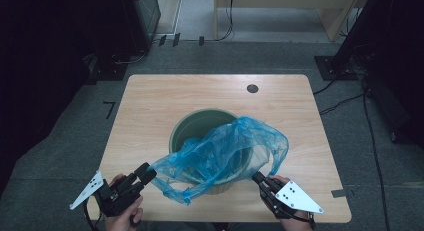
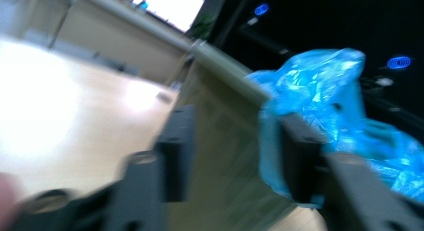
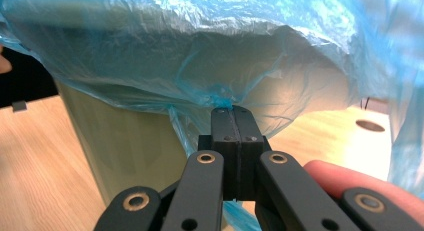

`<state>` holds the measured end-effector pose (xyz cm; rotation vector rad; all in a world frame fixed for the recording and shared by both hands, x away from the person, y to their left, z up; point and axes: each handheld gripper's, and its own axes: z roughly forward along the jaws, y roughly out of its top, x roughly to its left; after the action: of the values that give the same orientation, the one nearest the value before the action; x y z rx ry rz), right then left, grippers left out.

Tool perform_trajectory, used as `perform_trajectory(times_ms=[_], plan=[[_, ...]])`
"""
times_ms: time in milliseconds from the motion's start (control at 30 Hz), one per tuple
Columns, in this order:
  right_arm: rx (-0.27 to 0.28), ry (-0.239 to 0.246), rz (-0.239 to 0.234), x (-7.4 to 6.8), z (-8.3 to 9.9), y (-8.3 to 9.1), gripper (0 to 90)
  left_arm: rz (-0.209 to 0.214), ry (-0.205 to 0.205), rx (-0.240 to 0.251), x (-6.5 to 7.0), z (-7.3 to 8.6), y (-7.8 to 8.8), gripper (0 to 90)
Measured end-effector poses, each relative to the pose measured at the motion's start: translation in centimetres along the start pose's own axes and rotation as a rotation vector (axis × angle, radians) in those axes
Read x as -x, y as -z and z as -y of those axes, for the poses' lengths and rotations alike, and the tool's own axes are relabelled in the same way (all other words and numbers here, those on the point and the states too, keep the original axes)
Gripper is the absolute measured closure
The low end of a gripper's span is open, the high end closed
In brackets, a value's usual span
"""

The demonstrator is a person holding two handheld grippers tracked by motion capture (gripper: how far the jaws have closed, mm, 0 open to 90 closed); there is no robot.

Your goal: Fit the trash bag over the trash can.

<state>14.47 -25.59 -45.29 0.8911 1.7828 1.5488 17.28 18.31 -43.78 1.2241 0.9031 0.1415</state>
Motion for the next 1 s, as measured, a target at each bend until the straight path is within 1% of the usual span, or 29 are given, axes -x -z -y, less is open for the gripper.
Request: perform_trajectory(times_ms=[33,67,100,133,167,233,267,333,367,433,467,500,533,567,667,700,733,767,800,833,867,900,933,967,1000], plan=[[0.009,0.005,-0.004,-0.1,-0.2,0.1,90.0,0.014,-0.021,0.016,0.0,-0.1,0.2,41.3],[0.014,0.011,-0.004,-0.2,-0.3,0.2,90.0,0.017,-0.037,0.026,0.1,-0.3,0.3,35.7],[0.017,0.018,-0.002,-0.2,-0.4,0.2,90.0,0.014,-0.058,0.031,0.3,-0.4,0.5,32.4],[0.017,0.025,-0.001,-0.3,-0.4,0.2,90.0,0.001,-0.095,0.040,0.7,-0.7,0.8,24.3],[0.012,0.027,0.003,-0.3,-0.3,0.2,90.0,0.001,-0.095,0.040,0.7,-0.7,0.8,21.4],[0.006,0.035,0.007,-0.3,-0.2,0.1,90.0,0.005,-0.134,0.038,0.9,-0.9,1.0,19.7],[0.000,0.038,0.015,-0.2,-0.1,0.1,90.0,0.036,-0.161,0.021,1.1,-1.1,1.2,18.4],[0.002,0.033,0.023,-0.1,-0.1,0.1,90.0,0.076,-0.169,0.000,1.1,-1.2,1.4,17.8],[0.002,0.033,0.023,-0.1,-0.1,0.1,90.0,0.076,-0.169,0.000,1.1,-1.2,1.4,17.4],[0.007,0.028,0.035,0.1,-0.2,0.2,90.0,0.099,-0.166,-0.010,1.0,-1.3,1.6,17.2],[0.010,0.026,0.035,0.1,-0.3,0.2,90.0,0.112,-0.167,-0.009,1.2,-1.4,1.7,16.4],[0.012,0.029,0.034,0.0,-0.3,0.2,90.0,0.112,-0.167,-0.009,1.2,-1.4,1.7,15.8],[0.014,0.033,0.034,0.0,-0.4,0.3,90.0,0.108,-0.179,-0.008,1.5,-1.4,1.6,15.8],[0.014,0.033,0.034,0.0,-0.4,0.3,90.0,0.104,-0.199,-0.009,1.9,-1.4,1.5,15.8],[0.016,0.058,0.025,-0.5,-0.4,0.2,90.0,0.065,-0.258,-0.005,3.3,-1.4,1.1,15.8],[0.013,0.055,0.023,-0.6,-0.4,0.2,90.0,0.052,-0.286,0.007,4.2,-1.4,0.9,15.8],[0.013,0.060,0.023,-0.7,-0.4,0.1,90.0,0.057,-0.303,0.019,4.8,-1.4,0.9,15.8],[0.013,0.060,0.023,-0.7,-0.4,0.1,90.0,0.057,-0.303,0.019,4.8,-1.4,0.9,15.8],[0.012,0.063,0.021,-0.8,-0.4,0.1,90.0,0.059,-0.322,0.031,5.5,-1.4,0.9,15.9],[0.014,0.067,0.020,-0.9,-0.4,0.1,90.0,0.085,-0.368,0.022,7.2,-1.1,0.4,15.9],[0.015,0.068,0.019,-0.9,-0.5,0.1,90.0,0.085,-0.368,0.022,7.2,-1.1,0.4,16.0],[0.015,0.071,0.018,-0.9,-0.5,0.1,90.0,0.091,-0.421,-0.009,8.8,-0.5,-0.3,16.3],[0.014,0.072,0.017,-1.0,-0.5,0.1,90.0,0.091,-0.421,-0.009,8.8,-0.5,-0.3,16.3],[0.012,0.069,0.017,-1.0,-0.4,0.0,90.0,0.096,-0.437,-0.023,9.3,-0.1,-0.8,16.3],[0.012,0.069,0.017,-1.0,-0.4,0.0,90.0,0.089,-0.447,-0.040,9.8,0.4,-1.3,16.3]])
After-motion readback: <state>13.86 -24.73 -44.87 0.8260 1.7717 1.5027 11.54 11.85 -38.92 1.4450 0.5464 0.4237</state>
